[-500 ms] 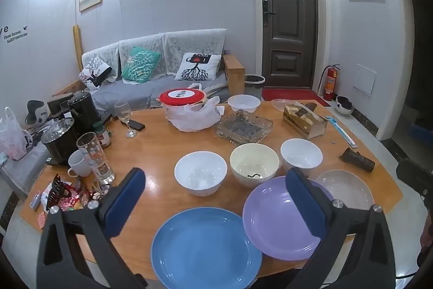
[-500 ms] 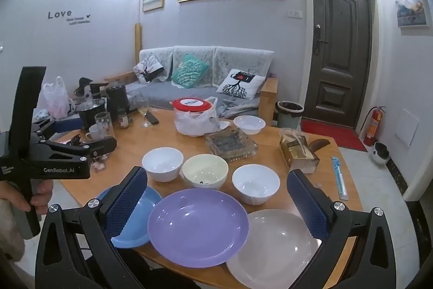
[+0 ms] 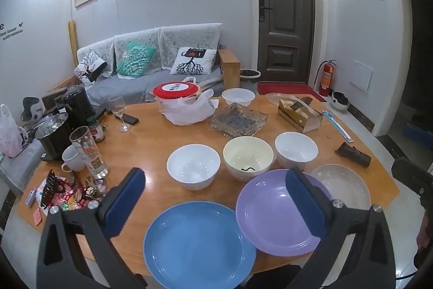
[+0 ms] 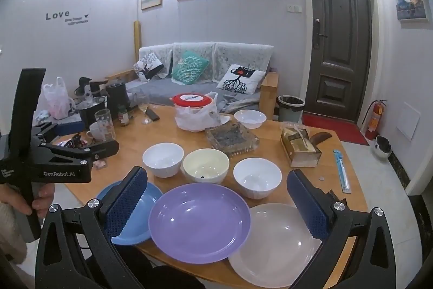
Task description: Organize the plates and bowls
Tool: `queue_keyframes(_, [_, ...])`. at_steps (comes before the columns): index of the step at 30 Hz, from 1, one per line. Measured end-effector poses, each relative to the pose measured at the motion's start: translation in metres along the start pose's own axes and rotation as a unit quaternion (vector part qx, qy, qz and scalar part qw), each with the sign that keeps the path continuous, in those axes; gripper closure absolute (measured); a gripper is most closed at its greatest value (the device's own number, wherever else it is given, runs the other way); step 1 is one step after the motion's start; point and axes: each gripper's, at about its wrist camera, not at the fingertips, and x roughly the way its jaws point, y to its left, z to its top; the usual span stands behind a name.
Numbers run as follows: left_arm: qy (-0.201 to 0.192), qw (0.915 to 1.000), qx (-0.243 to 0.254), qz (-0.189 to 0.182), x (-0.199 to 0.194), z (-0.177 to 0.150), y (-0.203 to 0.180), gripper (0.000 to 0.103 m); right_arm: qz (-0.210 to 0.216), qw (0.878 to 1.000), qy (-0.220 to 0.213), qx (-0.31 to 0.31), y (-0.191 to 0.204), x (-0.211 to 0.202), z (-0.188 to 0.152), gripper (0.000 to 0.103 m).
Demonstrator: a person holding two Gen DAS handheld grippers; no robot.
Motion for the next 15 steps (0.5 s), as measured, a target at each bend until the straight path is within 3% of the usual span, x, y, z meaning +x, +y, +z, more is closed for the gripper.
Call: queue_keyframes(15, [0.005, 0.9999, -0.004, -0.01, 0.0058, 0.0008, -0.0024, 0.0, 0.002, 1.0, 0.003, 0.001, -0.007, 0.0049, 0.0024, 0.001])
